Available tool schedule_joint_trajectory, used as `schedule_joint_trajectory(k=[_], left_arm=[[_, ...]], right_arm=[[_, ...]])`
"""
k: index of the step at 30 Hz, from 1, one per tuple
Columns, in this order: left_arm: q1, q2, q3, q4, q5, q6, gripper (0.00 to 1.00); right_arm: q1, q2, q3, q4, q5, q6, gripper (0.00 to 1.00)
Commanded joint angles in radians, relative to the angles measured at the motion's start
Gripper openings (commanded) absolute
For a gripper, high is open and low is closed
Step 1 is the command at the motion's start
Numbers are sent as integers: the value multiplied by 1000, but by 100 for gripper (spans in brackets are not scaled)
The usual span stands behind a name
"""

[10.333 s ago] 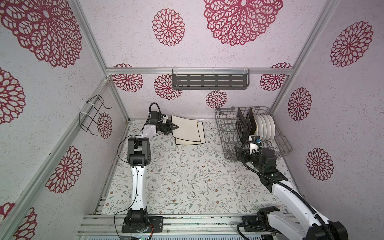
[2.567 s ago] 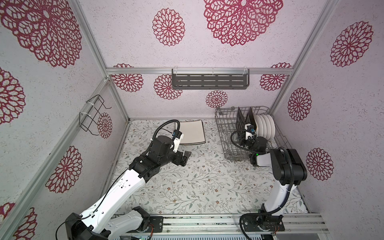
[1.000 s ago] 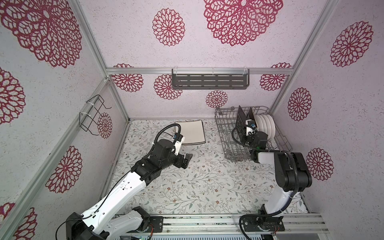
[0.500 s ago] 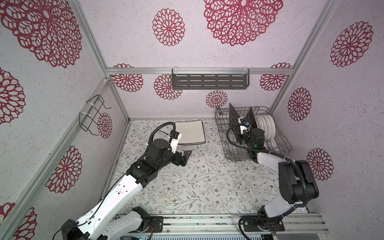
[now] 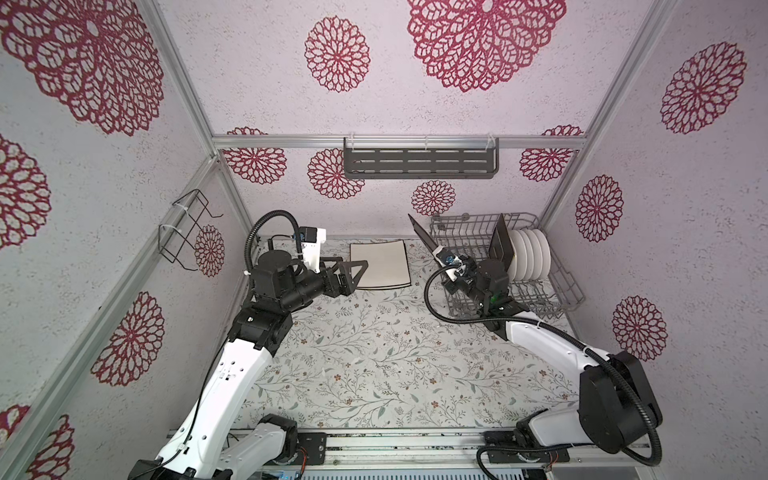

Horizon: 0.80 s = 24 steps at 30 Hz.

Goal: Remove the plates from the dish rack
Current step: 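Lift the flower-patterned plate out of the rack toward the left gripper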

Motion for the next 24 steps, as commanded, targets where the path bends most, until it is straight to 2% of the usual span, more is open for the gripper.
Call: schedule_joint_trajectory(k=[1, 4, 9, 13, 17, 24], left_arm=[[16, 42, 33, 73, 130, -117, 97], [18, 78, 51, 84, 177, -165, 97], [16, 127, 48, 102, 237, -234, 98], [18, 150, 30, 93, 228, -267, 100], [18, 184, 19, 113, 255, -306, 91], [18, 223, 11, 82, 230, -335, 83]], right_arm=[[70, -103, 104, 175, 57, -152, 0], [133, -107, 121, 152, 97, -234, 0], [193, -99, 153, 125, 116, -283, 0], [251, -91, 167, 123, 152, -355, 0], [311, -76, 185, 107, 197, -429, 0], [403, -64, 202, 118, 261, -518, 0]])
